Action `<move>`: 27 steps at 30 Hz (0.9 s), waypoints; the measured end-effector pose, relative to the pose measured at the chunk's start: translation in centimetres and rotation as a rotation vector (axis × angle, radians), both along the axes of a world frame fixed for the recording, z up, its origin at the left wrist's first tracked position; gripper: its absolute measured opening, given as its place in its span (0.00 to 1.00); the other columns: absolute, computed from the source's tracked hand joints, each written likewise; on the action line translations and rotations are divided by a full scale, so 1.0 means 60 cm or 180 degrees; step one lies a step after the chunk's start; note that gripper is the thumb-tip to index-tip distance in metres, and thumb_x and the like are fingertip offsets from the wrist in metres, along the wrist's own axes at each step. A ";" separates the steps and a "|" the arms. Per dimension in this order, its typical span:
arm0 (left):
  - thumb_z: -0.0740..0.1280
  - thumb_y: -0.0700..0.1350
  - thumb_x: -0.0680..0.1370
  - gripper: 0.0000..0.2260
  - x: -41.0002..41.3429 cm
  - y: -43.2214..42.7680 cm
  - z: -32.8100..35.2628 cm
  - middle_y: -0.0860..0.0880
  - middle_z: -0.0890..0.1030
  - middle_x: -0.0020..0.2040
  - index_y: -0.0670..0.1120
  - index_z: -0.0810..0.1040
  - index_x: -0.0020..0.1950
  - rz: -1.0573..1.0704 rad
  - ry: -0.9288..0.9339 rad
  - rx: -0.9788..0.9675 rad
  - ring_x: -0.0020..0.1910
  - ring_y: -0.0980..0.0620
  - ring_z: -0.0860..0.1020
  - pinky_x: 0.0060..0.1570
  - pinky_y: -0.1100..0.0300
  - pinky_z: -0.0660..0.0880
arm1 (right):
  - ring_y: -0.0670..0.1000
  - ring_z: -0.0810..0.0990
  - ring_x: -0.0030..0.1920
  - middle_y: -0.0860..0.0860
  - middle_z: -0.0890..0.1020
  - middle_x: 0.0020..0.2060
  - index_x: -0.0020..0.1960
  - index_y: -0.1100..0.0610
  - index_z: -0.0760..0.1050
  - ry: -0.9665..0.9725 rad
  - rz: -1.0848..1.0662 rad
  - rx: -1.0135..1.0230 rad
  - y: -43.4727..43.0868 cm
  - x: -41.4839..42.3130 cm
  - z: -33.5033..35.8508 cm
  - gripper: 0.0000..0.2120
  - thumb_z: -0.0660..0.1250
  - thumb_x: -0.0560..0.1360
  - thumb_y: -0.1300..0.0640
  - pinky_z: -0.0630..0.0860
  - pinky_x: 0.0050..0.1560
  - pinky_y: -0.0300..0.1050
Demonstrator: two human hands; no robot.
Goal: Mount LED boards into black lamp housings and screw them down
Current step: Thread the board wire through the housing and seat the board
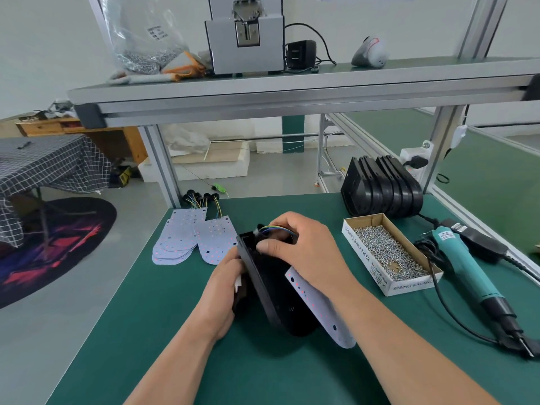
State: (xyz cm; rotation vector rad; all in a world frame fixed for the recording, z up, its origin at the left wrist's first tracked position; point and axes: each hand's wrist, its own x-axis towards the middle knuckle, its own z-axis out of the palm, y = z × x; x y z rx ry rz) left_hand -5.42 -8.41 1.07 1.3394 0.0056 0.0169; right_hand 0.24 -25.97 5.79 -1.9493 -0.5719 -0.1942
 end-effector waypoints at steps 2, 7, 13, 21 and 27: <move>0.65 0.53 0.79 0.20 -0.003 -0.002 0.002 0.40 0.85 0.64 0.47 0.83 0.68 -0.0104 0.0052 -0.0257 0.63 0.43 0.84 0.56 0.52 0.83 | 0.40 0.84 0.45 0.39 0.87 0.43 0.50 0.44 0.84 0.0117 0.0204 0.0270 -0.002 0.003 0.000 0.10 0.80 0.71 0.44 0.76 0.46 0.32; 0.66 0.61 0.81 0.23 -0.005 0.002 -0.002 0.39 0.84 0.66 0.46 0.86 0.66 -0.0281 0.0242 -0.0664 0.64 0.42 0.84 0.57 0.53 0.82 | 0.43 0.86 0.46 0.44 0.88 0.44 0.51 0.47 0.85 0.0318 0.0476 0.0757 -0.004 0.009 0.003 0.06 0.78 0.75 0.55 0.77 0.49 0.33; 0.82 0.64 0.69 0.42 0.000 -0.007 -0.008 0.35 0.82 0.57 0.36 0.76 0.69 -0.0436 -0.0017 -0.0469 0.54 0.38 0.81 0.57 0.41 0.80 | 0.50 0.86 0.35 0.51 0.87 0.39 0.49 0.49 0.83 0.0649 0.0604 0.0842 -0.004 0.005 0.005 0.04 0.76 0.76 0.54 0.81 0.37 0.44; 0.85 0.55 0.68 0.42 -0.001 -0.004 -0.010 0.31 0.79 0.63 0.36 0.72 0.73 -0.0491 -0.0070 -0.0716 0.62 0.32 0.76 0.65 0.30 0.72 | 0.48 0.83 0.41 0.50 0.87 0.41 0.50 0.49 0.83 0.0779 0.0774 0.0998 0.001 0.008 -0.001 0.07 0.77 0.74 0.52 0.81 0.45 0.48; 0.85 0.53 0.68 0.46 -0.004 -0.001 -0.003 0.34 0.80 0.69 0.41 0.68 0.79 -0.0573 0.0042 -0.0767 0.64 0.34 0.81 0.60 0.42 0.80 | 0.50 0.84 0.43 0.53 0.86 0.44 0.58 0.48 0.85 0.0988 0.0917 0.1027 -0.002 0.008 0.004 0.16 0.80 0.72 0.50 0.82 0.49 0.46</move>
